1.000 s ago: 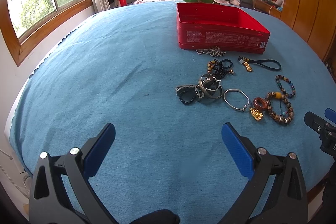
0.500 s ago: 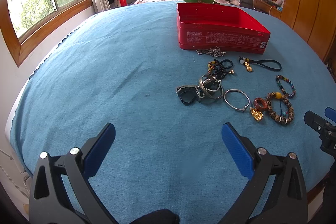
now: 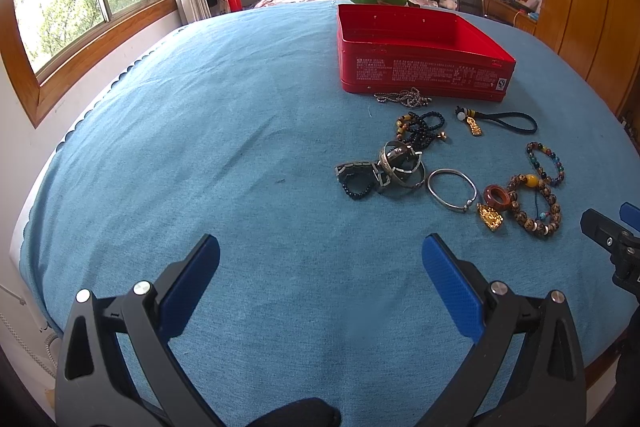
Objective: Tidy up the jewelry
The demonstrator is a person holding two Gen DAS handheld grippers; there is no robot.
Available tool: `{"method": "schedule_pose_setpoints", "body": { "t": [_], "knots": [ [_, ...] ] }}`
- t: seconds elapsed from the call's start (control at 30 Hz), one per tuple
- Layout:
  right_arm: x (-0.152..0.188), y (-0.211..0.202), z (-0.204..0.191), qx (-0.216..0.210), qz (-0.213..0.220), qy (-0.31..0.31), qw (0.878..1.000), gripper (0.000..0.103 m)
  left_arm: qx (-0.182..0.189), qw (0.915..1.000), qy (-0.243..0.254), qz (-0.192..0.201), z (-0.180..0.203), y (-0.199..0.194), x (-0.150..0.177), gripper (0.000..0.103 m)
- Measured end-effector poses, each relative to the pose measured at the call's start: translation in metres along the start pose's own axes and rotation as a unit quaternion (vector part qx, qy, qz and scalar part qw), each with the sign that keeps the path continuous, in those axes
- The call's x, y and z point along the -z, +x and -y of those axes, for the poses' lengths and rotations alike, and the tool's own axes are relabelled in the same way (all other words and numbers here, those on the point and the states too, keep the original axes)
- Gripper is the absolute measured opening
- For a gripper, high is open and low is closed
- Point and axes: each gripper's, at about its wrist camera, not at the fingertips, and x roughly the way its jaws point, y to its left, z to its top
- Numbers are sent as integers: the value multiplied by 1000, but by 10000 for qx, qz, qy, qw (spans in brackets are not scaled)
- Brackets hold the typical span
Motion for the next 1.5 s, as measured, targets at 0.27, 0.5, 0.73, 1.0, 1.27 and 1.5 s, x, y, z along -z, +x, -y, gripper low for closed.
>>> {"method": "schedule_pose_setpoints", "body": {
  "t": [0.27, 0.5, 0.73, 1.0, 1.27, 1.5],
  "knots": [
    [0, 0, 1, -11, -5, 10, 10000, 99, -6, 10000, 4, -3, -1, 1, 0, 100],
    [-1, 1, 2, -71, 1, 22, 10000, 99, -23, 10000, 31, 22, -1, 4, 0, 100],
    [-11, 2, 10, -125, 65, -1, 9999, 99, 432, 9990, 61, -10, -1, 6, 0, 100],
    [-30, 15, 36, -492, -106, 138, 9986, 99, 747, 9961, -57, -472, -9, 24, -5, 100],
    [-52, 31, 57, -937, -232, 363, 9947, 99, 894, 9943, -241, -531, -20, 35, -28, 100],
    [-82, 45, 48, -1106, -249, 190, 9934, 95, 946, 9936, -269, -551, -16, 48, -71, 100]
  ]
}}
